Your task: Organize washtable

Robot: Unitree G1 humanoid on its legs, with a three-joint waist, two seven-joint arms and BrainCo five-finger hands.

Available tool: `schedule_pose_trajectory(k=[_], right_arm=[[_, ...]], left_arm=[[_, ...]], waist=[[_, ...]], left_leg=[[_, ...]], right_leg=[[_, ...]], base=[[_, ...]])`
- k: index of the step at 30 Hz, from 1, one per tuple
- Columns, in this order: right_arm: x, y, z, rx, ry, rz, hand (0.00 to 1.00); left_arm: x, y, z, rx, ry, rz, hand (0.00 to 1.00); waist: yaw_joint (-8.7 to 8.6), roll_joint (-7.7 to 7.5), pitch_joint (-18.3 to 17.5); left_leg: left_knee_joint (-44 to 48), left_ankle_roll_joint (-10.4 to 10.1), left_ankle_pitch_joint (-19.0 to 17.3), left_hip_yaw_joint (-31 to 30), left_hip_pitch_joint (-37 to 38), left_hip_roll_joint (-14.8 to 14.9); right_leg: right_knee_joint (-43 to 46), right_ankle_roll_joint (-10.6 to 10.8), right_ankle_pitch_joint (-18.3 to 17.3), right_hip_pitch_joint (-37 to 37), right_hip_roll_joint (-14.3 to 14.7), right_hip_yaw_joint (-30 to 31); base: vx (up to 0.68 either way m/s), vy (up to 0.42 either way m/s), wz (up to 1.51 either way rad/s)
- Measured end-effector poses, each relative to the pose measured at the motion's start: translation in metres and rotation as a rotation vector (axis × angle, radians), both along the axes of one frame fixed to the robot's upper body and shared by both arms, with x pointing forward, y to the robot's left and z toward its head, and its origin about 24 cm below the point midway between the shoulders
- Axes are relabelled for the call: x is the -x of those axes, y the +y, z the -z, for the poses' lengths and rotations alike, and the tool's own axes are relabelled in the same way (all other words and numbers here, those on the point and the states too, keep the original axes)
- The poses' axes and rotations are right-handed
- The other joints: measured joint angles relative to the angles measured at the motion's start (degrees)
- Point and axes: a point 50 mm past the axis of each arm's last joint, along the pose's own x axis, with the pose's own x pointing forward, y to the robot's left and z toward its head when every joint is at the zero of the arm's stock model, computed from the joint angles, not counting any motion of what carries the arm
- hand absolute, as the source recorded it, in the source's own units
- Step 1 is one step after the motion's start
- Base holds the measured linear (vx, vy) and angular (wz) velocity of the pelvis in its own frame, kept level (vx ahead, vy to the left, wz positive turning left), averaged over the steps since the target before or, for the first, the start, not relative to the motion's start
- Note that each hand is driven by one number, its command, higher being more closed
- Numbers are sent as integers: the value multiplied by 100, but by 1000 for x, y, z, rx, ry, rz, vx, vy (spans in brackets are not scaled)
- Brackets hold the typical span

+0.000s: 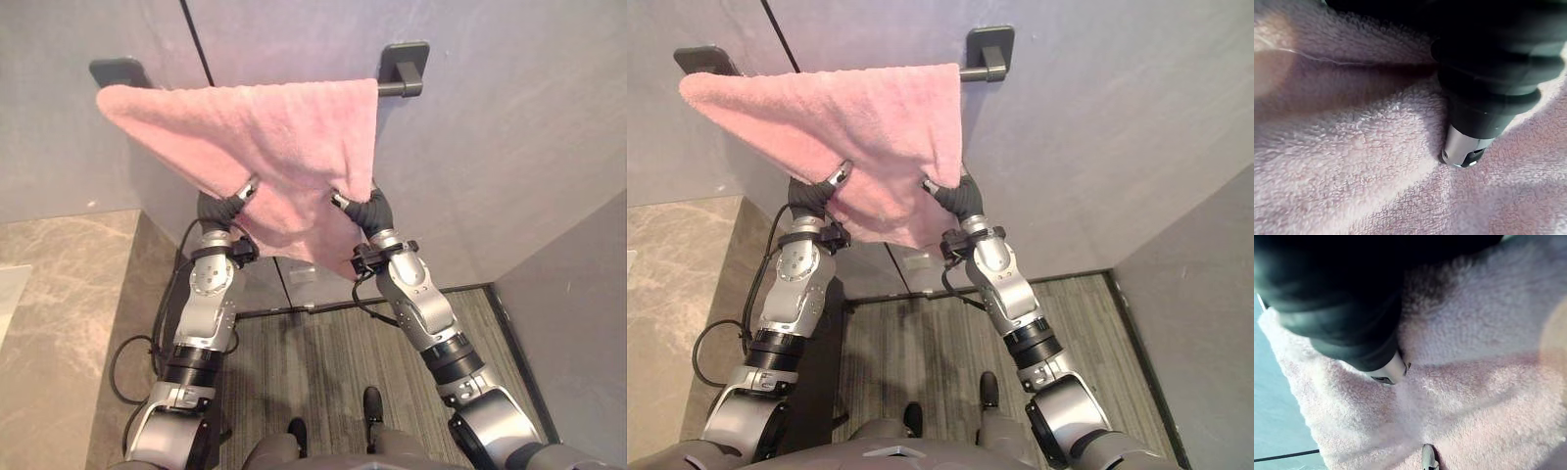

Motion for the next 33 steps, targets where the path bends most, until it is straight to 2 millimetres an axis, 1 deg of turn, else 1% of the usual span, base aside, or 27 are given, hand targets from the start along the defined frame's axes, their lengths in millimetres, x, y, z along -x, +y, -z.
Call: schedule_pose_trajectory(k=[4, 7, 9, 10, 12, 17, 21, 23, 31, 32, 33], right_arm=[[2, -1, 5, 2, 14, -3, 100], [3, -2, 8, 1, 23, -6, 100], [4, -3, 13, 2, 36, -8, 100], [6, -3, 17, 0, 47, -7, 100], [8, -2, 20, -11, 61, -5, 100], [1, -11, 31, -20, 114, 41, 100], [-18, -15, 33, 5, 162, 76, 100], [-23, -16, 33, 9, 173, 86, 100], [-29, -20, 31, 6, 187, 121, 100], [-29, -20, 32, 6, 189, 124, 100], [-29, -21, 32, 5, 190, 127, 100]], left_arm=[[2, 2, 4, -1, 8, -2, 100], [14, 5, 9, 0, 4, -1, 100], [19, 6, 13, -9, 12, 9, 100], [23, 6, 17, -23, 22, 12, 100], [27, 5, 21, -31, 29, 6, 100], [27, 1, 24, -63, 39, 35, 100], [22, 0, 25, -70, 53, 44, 100], [19, -1, 24, -71, 56, 50, 100], [14, -3, 23, -75, 65, 62, 100], [13, -3, 23, -75, 65, 62, 0], [13, -3, 23, -75, 65, 62, 0]], waist=[[5, -1, -2], [2, -4, -8], [38, -7, -69], [50, 3, -158], [52, 6, -244], [67, -13, -299], [69, -12, -299], [79, -12, -299], [67, -12, -298], [66, -11, -298], [68, -11, -298]], left_leg=[[0, 0, 0, -4, 1, -1], [-1, 0, 1, -39, 15, -8], [-5, 1, 1, -64, 15, -8], [-13, 1, 1, -73, 16, -8], [-13, 5, 4, -93, 24, -5], [-2, 17, 20, -154, 69, -18], [-46, -36, 53, -217, 60, -1], [-53, -47, 60, -225, 59, 8], [-4, -43, 56, -259, 34, -18], [-1, -38, 52, -260, 32, -22], [0, -35, 51, -260, 31, -23]], right_leg=[[0, 3, 2, 5, 5, -4], [0, 4, 3, 32, -4, -29], [0, 4, 3, 42, -6, -61], [0, 5, 3, 45, -7, -69], [0, 5, 3, 66, -13, -84], [1, 6, -1, 154, -32, -128], [1, 10, -7, 160, -24, -154], [1, 10, -7, 159, -21, -163], [1, 26, -18, 159, -18, -210], [1, 27, -19, 159, -22, -210], [1, 29, -20, 159, -24, -210]], base=[[0, 0, 0], [11, 4, 4], [16, 4, 8], [19, 1, 4], [5, 2, 6], [-43, 2, 6], [-52, -20, 6], [0, 0, 0], [11, -8, 2], [0, 0, 0], [0, 0, 0]])
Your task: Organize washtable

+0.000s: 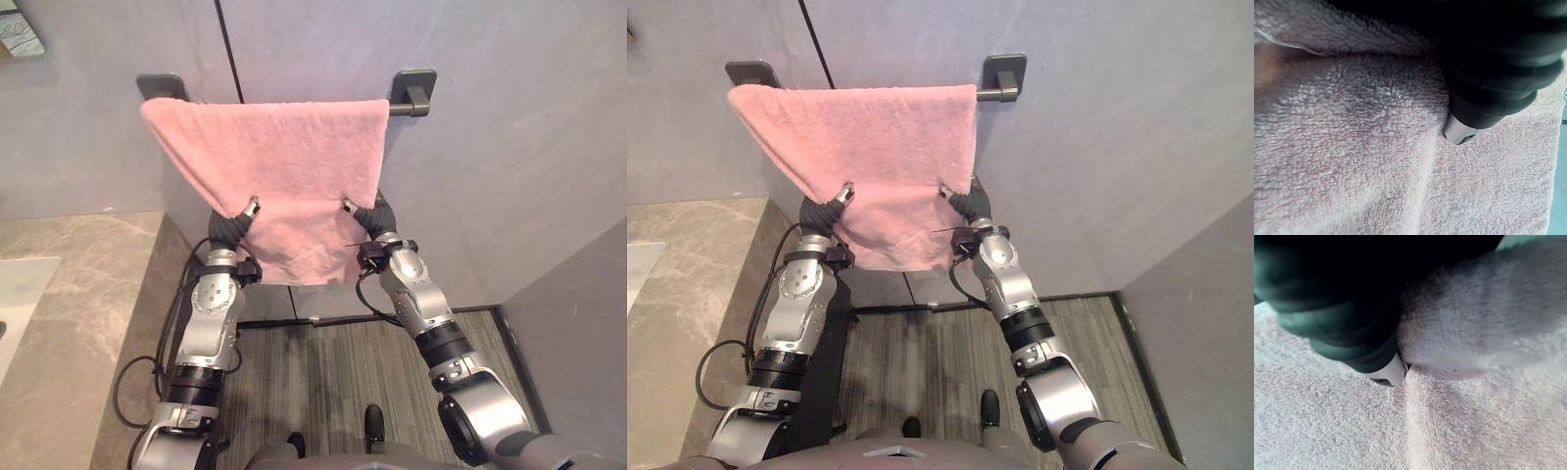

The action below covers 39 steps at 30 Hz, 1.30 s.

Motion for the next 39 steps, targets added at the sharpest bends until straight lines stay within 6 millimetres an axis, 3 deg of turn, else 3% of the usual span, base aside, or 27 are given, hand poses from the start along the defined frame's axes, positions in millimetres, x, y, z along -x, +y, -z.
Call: schedule_pose_trajectory(k=[1, 10, 14, 17, 25, 32, 36, 39], right_arm=[[-1, -3, 0, -8, 5, 13, 0], [-5, -28, 6, -59, 54, 128, 0], [-4, -59, 12, -89, 82, 273, 0], [0, -81, 18, -63, 93, 337, 0], [15, -85, -2, -72, -28, 333, 0], [49, -109, 25, -69, 20, 410, 0], [67, -111, 30, -50, 10, 409, 0], [85, -99, 38, -62, 7, 335, 0]], left_arm=[[0, 0, 1, 0, 3, -1, 0], [4, 22, 8, 26, 40, -94, 0], [17, 58, 15, 67, 60, -276, 0], [27, 68, 27, 64, 100, -318, 0], [37, 66, 42, 48, 155, -298, 0], [69, 76, 70, 37, 263, -327, 0], [85, 73, 67, 69, 232, -331, 0], [101, 61, 61, 85, 201, -272, 0]], waist=[[10, 0, 0], [-10, 11, 7], [1, 11, 8], [43, 10, 8], [-10, 9, 9], [18, 9, 9], [-1, 7, 10], [-8, 6, 9]], left_leg=[[3, 2, -2, -1, -2, -1], [-1, 3, -8, -1, -2, 11], [-12, 13, -19, 17, -5, 11], [-30, 13, -20, 23, -10, 12], [-35, 10, -22, 73, 1, 37], [-100, 9, -22, 131, 42, 54], [-136, 10, -23, 145, 56, 55], [-177, 10, -22, 152, 68, 58]], right_leg=[[0, 2, -2, 0, -1, 0], [0, 18, -26, -3, 1, 5], [0, 19, -28, -20, 0, 13], [0, 19, -28, -37, 0, 14], [-1, 14, -24, -51, 8, 66], [-1, -6, -39, -60, 9, 111], [-1, -11, -49, -69, 11, 112], [-1, -10, -66, -81, 10, 109]], base=[[0, 0, 0], [0, 0, 0], [0, 0, 0], [0, 0, 0], [1, -1, -2], [7, -2, -3], [0, 0, 0], [0, 0, 0]])
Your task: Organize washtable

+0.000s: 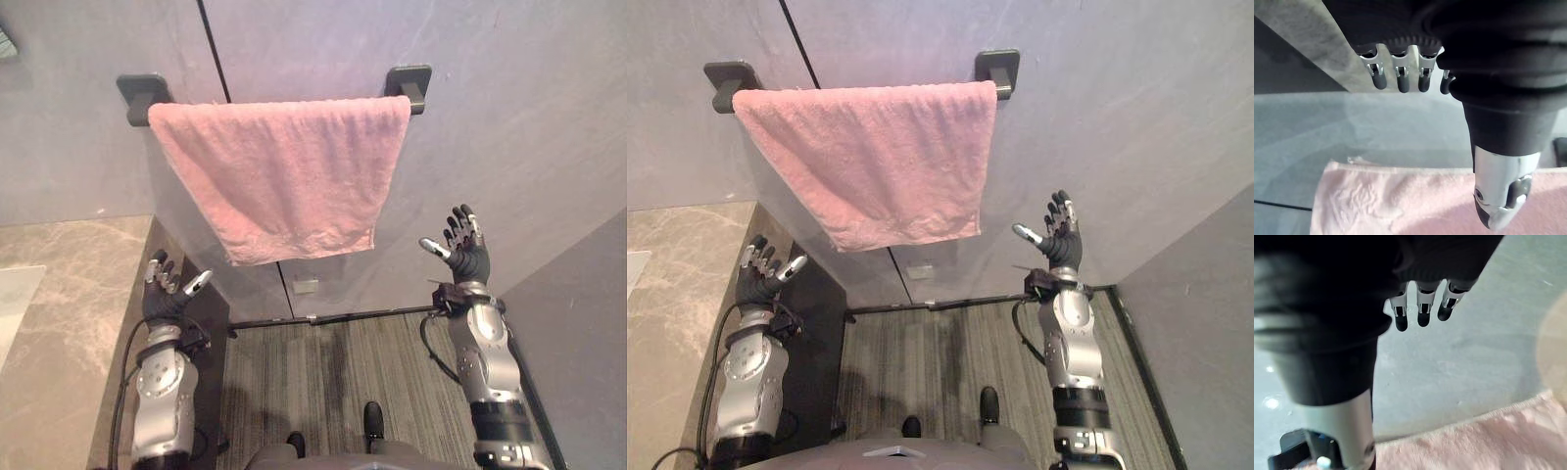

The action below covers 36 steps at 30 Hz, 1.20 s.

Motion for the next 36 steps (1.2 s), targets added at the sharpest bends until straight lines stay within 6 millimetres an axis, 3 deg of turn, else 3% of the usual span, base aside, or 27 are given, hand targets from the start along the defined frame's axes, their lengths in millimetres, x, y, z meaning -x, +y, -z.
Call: schedule_pose_trajectory(k=[2, 8, 13, 17, 23, 29, 36], right_arm=[[12, 17, 9, 12, 21, -130, 0], [26, 76, 12, -52, -2, -506, 0], [18, 109, -8, -86, -87, -698, 0], [7, 125, -27, -95, -152, -772, 0], [-13, 135, -30, -104, -122, -760, 0], [-37, 160, -47, -104, -108, -805, 0], [-51, 165, -54, -129, -80, -750, 0]], left_arm=[[8, -13, 0, 37, -8, 95, 0], [14, -52, 2, 175, -38, 357, 0], [10, -70, -1, 260, -68, 483, 0], [-6, -81, -17, 253, -149, 553, 0], [-30, -83, -29, 251, -201, 521, 0], [-78, -79, -36, 210, -175, 473, 0], [-102, -68, -60, 182, -228, 428, 0]], waist=[[-9, -2, 0], [3, -49, -27], [1, -145, -89], [20, -202, -126], [41, -199, -130], [13, -198, -129], [-2, -198, -129]], left_leg=[[-13, 0, -1, 0, 5, 0], [-12, 4, -7, -20, 4, 0], [18, 5, -7, -24, 8, -4], [66, 8, -8, -31, 20, -14], [85, 10, -8, 1, 79, -13], [107, -1, -1, 47, 77, 8], [142, -4, 1, 57, -19, 14]], right_leg=[[0, 10, -13, -2, -1, -4], [0, 35, -30, 10, -5, -35], [0, 42, -23, 27, -7, -49], [1, 59, -9, 73, -4, -57], [1, 69, 9, 130, -1, -25], [0, 18, 53, 110, 2, 34], [0, -14, 87, 20, 13, 39]], base=[[0, 0, 0], [1, -1, 1], [0, 0, 0], [-8, 0, 2], [-17, 1, -2], [-12, -3, -5], [0, 0, 0]])
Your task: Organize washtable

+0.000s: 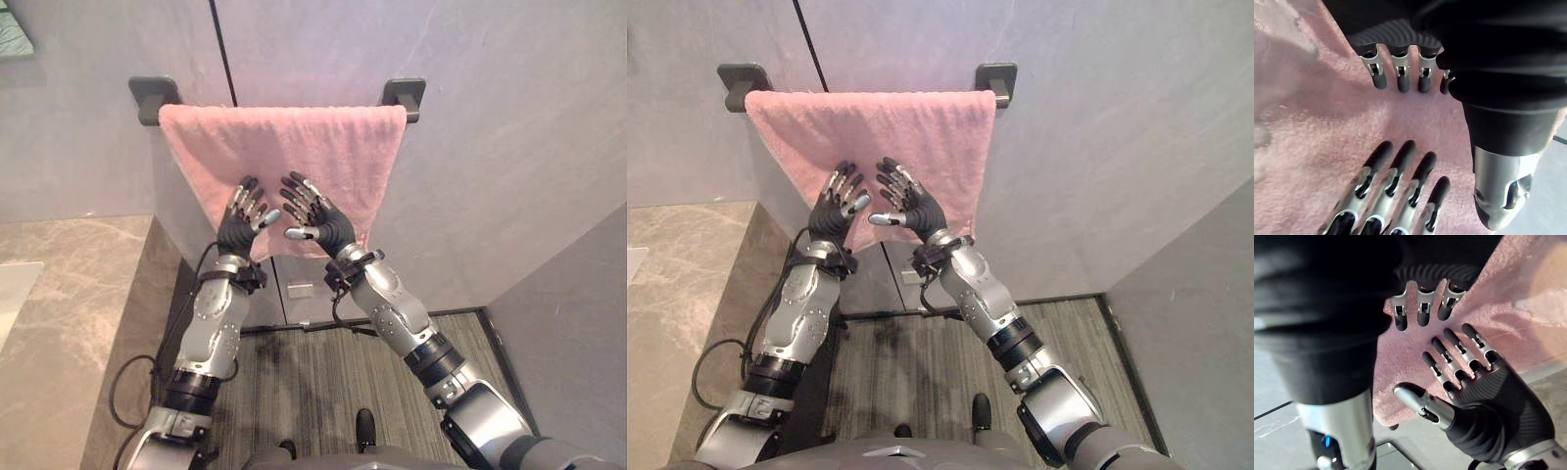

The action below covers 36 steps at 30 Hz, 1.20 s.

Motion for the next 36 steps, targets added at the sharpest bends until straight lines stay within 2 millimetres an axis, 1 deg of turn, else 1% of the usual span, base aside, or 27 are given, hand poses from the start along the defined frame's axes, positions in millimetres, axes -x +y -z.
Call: schedule_pose_trajectory(k=[2, 4, 5, 6, 7, 8, 9, 10, 11, 12, 14, 15, 17, 18, 20, 21, 23, 24, 25, 27, 28, 30, 31, 32, 33, 35, 36], right_arm=[[-8, -9, 0, -8, 20, 56, 0], [-12, -17, 0, -18, 29, 100, 0], [-14, -22, -2, -31, 33, 131, 0], [-18, -33, -2, -43, 41, 180, 0], [-18, -35, -2, -45, 43, 189, 0], [-19, -45, 0, -58, 54, 229, 0], [-17, -61, 5, -73, 69, 287, 0], [-17, -65, 6, -77, 70, 299, 0], [-14, -79, 11, -95, 81, 348, 0], [-12, -87, 13, -104, 85, 373, 0], [-7, -117, 26, -113, 124, 479, 0], [-5, -126, 30, -112, 134, 508, 0], [4, -151, 45, -119, 188, 616, 0], [6, -156, 49, -121, 201, 637, 0], [17, -172, 64, -90, 242, 711, 0], [20, -174, 67, -82, 253, 724, 0], [33, -184, 83, -41, 298, 774, 0], [36, -186, 87, -37, 312, 783, 0], [43, -189, 98, -22, 349, 803, 0], [55, -193, 116, -1, 422, 833, 0], [61, -195, 128, 8, 469, 847, 0], [80, -198, 158, 48, 600, 882, 0], [85, -199, 164, 64, 630, 885, 0], [96, -200, 178, 86, 697, 891, 0], [101, -201, 185, 100, 733, 892, 0], [125, -203, 212, 171, 866, 902, 0], [132, -204, 219, 212, 899, 899, 0]], left_arm=[[-9, 13, 3, -6, 32, -54, 0], [-12, 21, 5, -9, 47, -89, 0], [-13, 28, 5, -10, 54, -118, 0], [-13, 36, 5, -23, 62, -142, 0], [-13, 38, 6, -25, 64, -146, 0], [-12, 44, 5, -22, 67, -171, 0], [-11, 53, 3, -8, 63, -205, 0], [-11, 55, 3, -6, 62, -213, 0], [-8, 65, 3, 0, 61, -248, 0], [-6, 70, 3, 2, 62, -265, 0], [5, 89, 11, 1, 87, -332, 0], [7, 92, 13, 1, 95, -345, 0], [21, 105, 29, -6, 148, -394, 0], [25, 107, 33, -5, 164, -407, 0], [39, 114, 50, 7, 224, -442, 0], [43, 116, 54, 18, 237, -455, 0], [57, 118, 74, 44, 303, -483, 0], [61, 119, 80, 53, 325, -491, 0], [68, 120, 94, 65, 383, -502, 0], [82, 120, 116, 56, 479, -514, 0], [89, 118, 126, 65, 524, -517, 0], [106, 109, 150, 70, 631, -512, 0], [110, 106, 157, 72, 659, -504, 0], [119, 100, 171, 90, 722, -493, 0], [125, 97, 179, 90, 759, -487, 0], [152, 86, 212, 78, 942, -445, 0], [163, 84, 221, 60, 1003, -432, 0]], waist=[[0, 0, 0], [0, 0, 2], [-14, 1, 2], [-14, 2, 6], [-12, 2, 7], [0, 1, 10], [26, -3, 14], [29, -3, 17], [36, -5, 30], [37, -4, 40], [-6, -16, 85], [-5, -22, 94], [-7, -35, 109], [-8, -35, 109], [-2, -28, 123], [-1, -27, 135], [1, -24, 140], [1, -22, 141], [1, -22, 141], [-1, -22, 141], [-1, -22, 141], [1, -21, 141], [1, -17, 143], [0, -3, 152], [0, 5, 157], [-13, 22, 165], [-15, 23, 166]], left_leg=[[7, 0, 0, 4, 0, -1], [9, 1, 1, 8, -2, -2], [12, 1, 1, 18, -1, -2], [12, 1, 0, 35, -2, 0], [12, 1, 0, 39, -2, 0], [11, 1, 0, 61, -4, 2], [3, 0, 0, 82, -6, 7], [2, 0, 0, 86, -6, 8], [-9, 0, 0, 111, -3, 14], [-18, 0, 0, 127, 2, 16], [-49, -1, -1, 147, 29, 28], [-55, -2, -2, 149, 31, 33], [-70, -25, -17, 163, 50, 63], [-75, -28, -19, 166, 55, 69], [-106, -29, -19, 165, 77, 76], [-119, -29, -19, 167, 91, 76], [-138, -28, -19, 167, 108, 73], [-143, -28, -19, 167, 110, 70], [-171, -29, -18, 156, 121, 68], [-212, -32, -16, 153, 133, 69], [-236, -36, -12, 151, 143, 69], [-259, -42, -9, 141, 157, 69], [-258, -42, -8, 141, 165, 69], [-259, -42, -8, 140, 201, 68], [-265, -42, -8, 136, 220, 68], [-341, -41, -6, 137, 326, 67], [-354, -41, -6, 135, 362, 68]], right_leg=[[0, 0, 15, 0, 1, 3], [0, -4, 24, -1, -1, 6], [-1, -5, 27, -2, 0, 16], [-1, -5, 29, -10, 2, 36], [-1, -5, 30, -13, 2, 42], [-2, -5, 32, -25, 6, 68], [-2, -5, 32, -38, 10, 92], [-2, -5, 32, -41, 12, 99], [-3, -6, 33, -55, 19, 135], [-4, -6, 33, -62, 23, 148], [-4, -6, 32, -63, 38, 165], [-5, -6, 32, -65, 43, 168], [-6, -9, 30, -65, 77, 180], [-6, -12, 28, -65, 84, 183], [-7, -16, 25, -59, 91, 183], [-7, -16, 24, -48, 92, 186], [-8, -24, 17, -36, 87, 187], [-12, -23, 15, -35, 86, 181], [-26, -26, 8, -26, 85, 157], [-32, -21, -4, -23, 86, 152], [-34, -19, -7, -24, 86, 150], [-33, -8, -20, -20, 86, 140], [-32, 0, -25, -15, 84, 140], [-31, 8, -35, 7, 84, 138], [-30, 11, -42, 24, 84, 134], [-24, 26, -70, 91, 85, 133], [-23, 41, -84, 121, 86, 131]], base=[[0, 0, 0], [0, 0, 0], [-24, 4, -5], [-19, 2, -5], [-19, -1, -7], [-13, -2, -8], [-10, -2, -8], [-2, -1, -9], [5, -2, -8], [12, -4, -11], [20, -10, -7], [24, -16, -4], [28, -19, -5], [27, -19, -4], [0, 0, 0], [0, 0, 0], [0, 0, 0], [0, 0, 0], [0, 0, 0], [0, 0, 0], [0, 0, 0], [0, 0, 0], [30, -4, 1], [32, -2, 1], [40, 2, 1], [42, 3, -1], [44, 2, -1]])
